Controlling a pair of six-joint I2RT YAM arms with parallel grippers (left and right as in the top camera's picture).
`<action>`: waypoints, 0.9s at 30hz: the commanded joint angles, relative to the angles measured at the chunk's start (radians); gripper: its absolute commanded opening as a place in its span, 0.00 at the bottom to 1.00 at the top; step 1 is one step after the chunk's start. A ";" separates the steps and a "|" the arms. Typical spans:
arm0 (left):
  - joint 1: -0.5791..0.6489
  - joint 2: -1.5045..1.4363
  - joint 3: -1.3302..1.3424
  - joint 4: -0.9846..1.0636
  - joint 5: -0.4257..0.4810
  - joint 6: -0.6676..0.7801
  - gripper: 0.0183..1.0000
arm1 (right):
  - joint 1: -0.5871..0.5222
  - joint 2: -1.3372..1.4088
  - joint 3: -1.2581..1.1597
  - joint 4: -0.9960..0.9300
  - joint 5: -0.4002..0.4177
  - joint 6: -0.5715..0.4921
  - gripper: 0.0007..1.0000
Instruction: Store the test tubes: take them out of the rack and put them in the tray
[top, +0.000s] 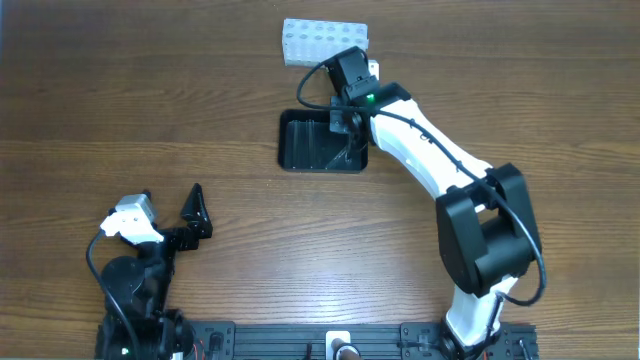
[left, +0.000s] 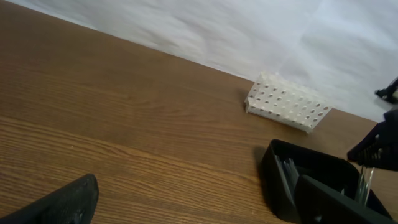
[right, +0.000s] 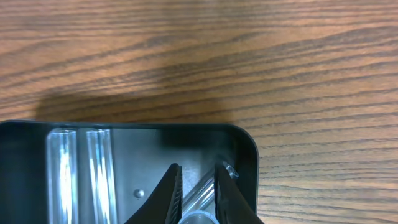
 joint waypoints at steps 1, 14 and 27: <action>-0.005 -0.007 -0.005 -0.003 0.010 -0.001 1.00 | 0.013 0.024 -0.003 0.000 0.018 0.014 0.06; -0.005 -0.007 -0.005 -0.003 0.010 -0.001 1.00 | 0.014 0.056 -0.003 0.020 0.018 0.022 0.12; -0.005 -0.007 -0.005 -0.003 0.010 -0.001 1.00 | 0.014 0.060 -0.002 0.047 0.018 0.028 0.30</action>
